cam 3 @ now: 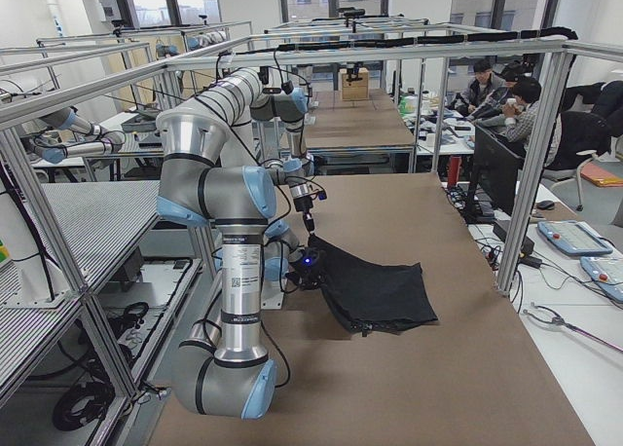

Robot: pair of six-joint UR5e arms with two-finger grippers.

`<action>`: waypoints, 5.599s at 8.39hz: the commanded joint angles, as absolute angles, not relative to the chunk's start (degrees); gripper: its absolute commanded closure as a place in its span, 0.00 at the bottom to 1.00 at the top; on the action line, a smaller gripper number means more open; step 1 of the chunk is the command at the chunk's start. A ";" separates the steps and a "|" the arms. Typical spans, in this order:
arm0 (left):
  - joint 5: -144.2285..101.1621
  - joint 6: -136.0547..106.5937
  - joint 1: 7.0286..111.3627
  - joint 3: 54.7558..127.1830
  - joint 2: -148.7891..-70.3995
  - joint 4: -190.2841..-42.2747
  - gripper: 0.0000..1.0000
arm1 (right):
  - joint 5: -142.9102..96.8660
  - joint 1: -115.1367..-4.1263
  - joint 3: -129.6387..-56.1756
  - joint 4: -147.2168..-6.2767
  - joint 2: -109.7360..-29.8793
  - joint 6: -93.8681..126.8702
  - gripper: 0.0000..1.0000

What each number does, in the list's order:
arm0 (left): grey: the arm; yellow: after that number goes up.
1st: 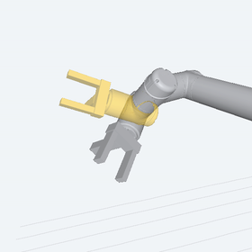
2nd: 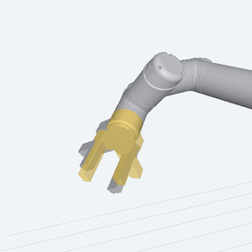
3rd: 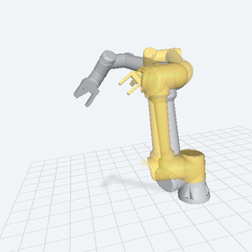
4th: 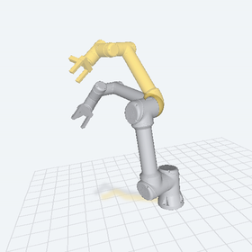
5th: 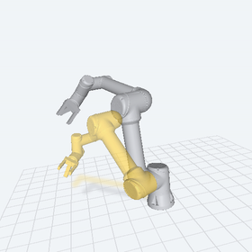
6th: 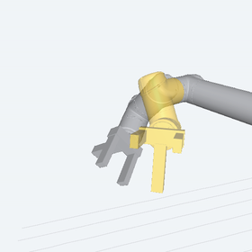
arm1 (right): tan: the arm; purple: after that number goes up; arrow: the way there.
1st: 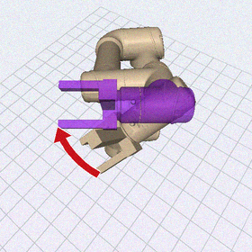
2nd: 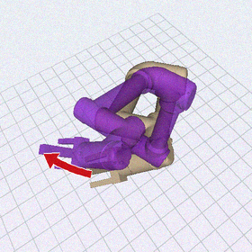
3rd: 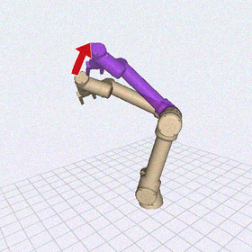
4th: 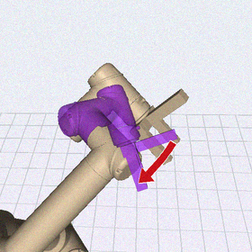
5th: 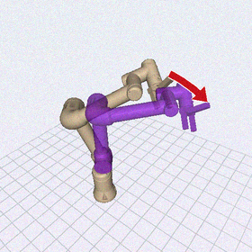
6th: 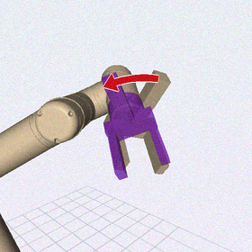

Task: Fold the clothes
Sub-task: 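Lift the near edge with both grippers and fold it away from the robot, then lay the folded edge down on the far half with both grippers, then release the shirt and raise both grippers off the folded bundle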

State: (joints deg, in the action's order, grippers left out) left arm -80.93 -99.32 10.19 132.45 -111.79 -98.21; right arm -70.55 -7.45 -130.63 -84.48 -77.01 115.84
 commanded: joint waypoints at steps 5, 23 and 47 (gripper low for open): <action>-95.45 -86.23 31.80 123.42 -117.59 -95.54 1.00 | -72.69 -23.53 -123.15 -90.44 -65.22 107.32 1.00; -95.53 -73.74 42.62 76.19 -136.58 -111.01 0.00 | -80.30 -38.83 -77.24 -67.24 -46.67 88.96 0.09; -98.97 -72.07 45.62 77.87 -135.53 -110.74 0.00 | -76.62 -38.06 -76.18 -60.99 -46.14 103.71 0.09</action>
